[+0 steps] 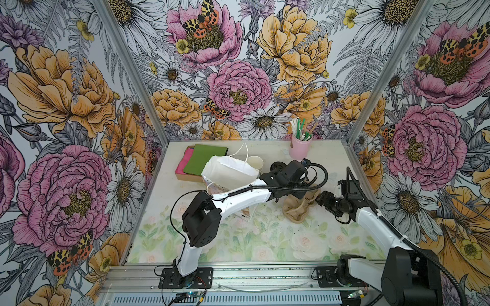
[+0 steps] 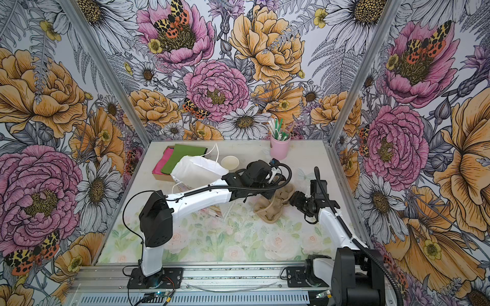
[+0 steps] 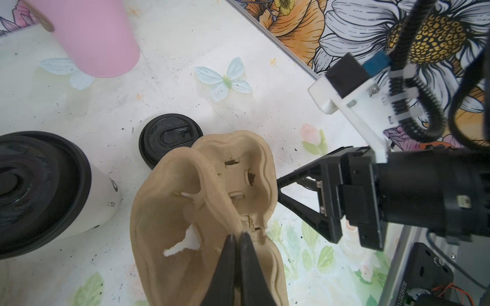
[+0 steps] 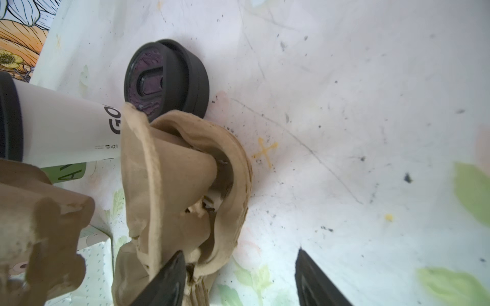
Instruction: Pack the takeout coffee
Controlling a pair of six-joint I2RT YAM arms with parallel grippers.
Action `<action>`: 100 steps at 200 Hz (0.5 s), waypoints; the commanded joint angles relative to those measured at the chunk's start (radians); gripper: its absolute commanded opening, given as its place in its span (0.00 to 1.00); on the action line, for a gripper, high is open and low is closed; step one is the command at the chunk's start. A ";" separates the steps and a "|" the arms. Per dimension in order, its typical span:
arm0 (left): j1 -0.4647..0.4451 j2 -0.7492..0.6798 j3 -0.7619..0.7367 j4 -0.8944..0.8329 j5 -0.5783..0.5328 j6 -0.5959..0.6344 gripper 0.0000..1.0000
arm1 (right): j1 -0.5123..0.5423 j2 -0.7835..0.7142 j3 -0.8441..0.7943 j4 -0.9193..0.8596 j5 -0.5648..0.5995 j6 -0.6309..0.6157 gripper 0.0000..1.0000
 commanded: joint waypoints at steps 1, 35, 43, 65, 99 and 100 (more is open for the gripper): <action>0.009 -0.043 -0.013 0.015 -0.028 0.025 0.08 | 0.005 -0.054 0.041 -0.067 0.073 -0.011 0.70; 0.010 -0.041 -0.018 0.015 -0.029 0.038 0.08 | 0.009 -0.041 0.078 -0.064 0.005 0.012 0.75; 0.010 -0.043 -0.020 0.015 -0.030 0.039 0.08 | 0.015 -0.024 0.094 -0.063 0.007 0.015 0.76; 0.011 -0.048 -0.021 0.014 -0.035 0.041 0.08 | 0.029 0.035 0.128 -0.058 0.025 0.022 0.76; 0.012 -0.057 -0.027 0.016 -0.037 0.040 0.08 | 0.037 0.139 0.136 -0.007 0.028 0.056 0.75; 0.012 -0.057 -0.028 0.015 -0.039 0.040 0.08 | 0.037 0.142 0.136 -0.005 0.029 0.056 0.75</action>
